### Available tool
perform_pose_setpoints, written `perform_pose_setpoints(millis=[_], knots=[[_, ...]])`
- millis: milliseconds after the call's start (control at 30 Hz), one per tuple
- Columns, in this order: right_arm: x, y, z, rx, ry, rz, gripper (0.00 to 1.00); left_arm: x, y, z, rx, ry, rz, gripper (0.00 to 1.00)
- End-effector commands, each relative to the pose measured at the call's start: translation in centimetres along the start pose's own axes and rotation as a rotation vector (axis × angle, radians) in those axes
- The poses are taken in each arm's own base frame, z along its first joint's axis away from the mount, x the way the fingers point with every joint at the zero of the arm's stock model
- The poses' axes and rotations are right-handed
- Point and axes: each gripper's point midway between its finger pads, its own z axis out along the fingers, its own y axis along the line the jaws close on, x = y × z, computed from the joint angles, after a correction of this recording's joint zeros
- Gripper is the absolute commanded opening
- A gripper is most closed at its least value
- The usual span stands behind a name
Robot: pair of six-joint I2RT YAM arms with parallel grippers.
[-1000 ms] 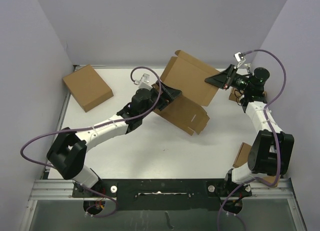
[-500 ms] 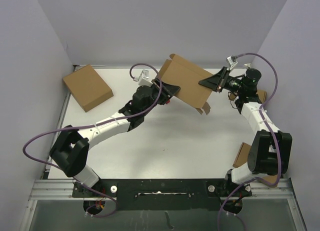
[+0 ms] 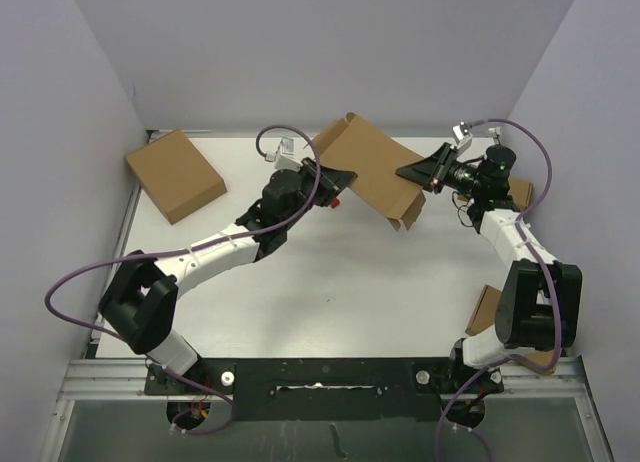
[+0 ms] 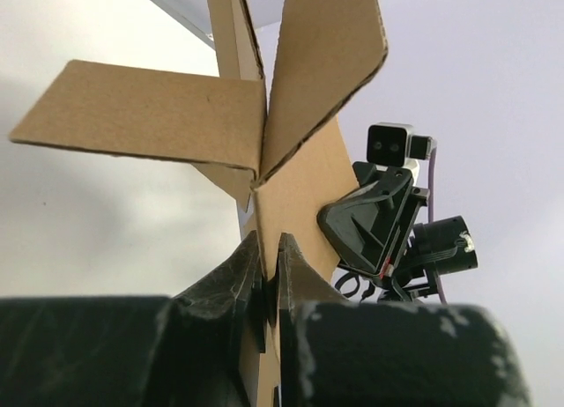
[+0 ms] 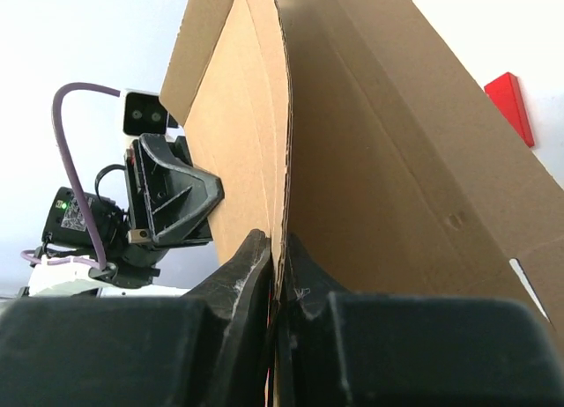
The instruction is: Fold the paper box
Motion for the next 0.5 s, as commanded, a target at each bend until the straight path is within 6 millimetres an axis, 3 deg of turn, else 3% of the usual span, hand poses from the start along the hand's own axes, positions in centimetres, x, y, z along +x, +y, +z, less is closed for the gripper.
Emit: perform_pose_setpoints(millis=[0,100,200,467], knots=[[1.0,2.5,0.4,-0.081,0.028,-0.054,0.00,0.5,-3.0,0.7,0.118,0.030,-0.052,0.15],[0.0,2.2,0.0,-0.080,-0.010,-0.044,0.00,1.4,-2.6,0.6,0.100,0.068,-0.063,0.40],[-0.5,1.8,-0.4,-0.076,-0.038,-0.038,0.00,2.7,-2.3,0.3,0.080,0.097,-0.085,0.53],[-0.1,0.7,-0.2,-0.051,-0.036,-0.027,0.00,6.0,-2.4,0.7,0.059,0.167,-0.153,0.54]])
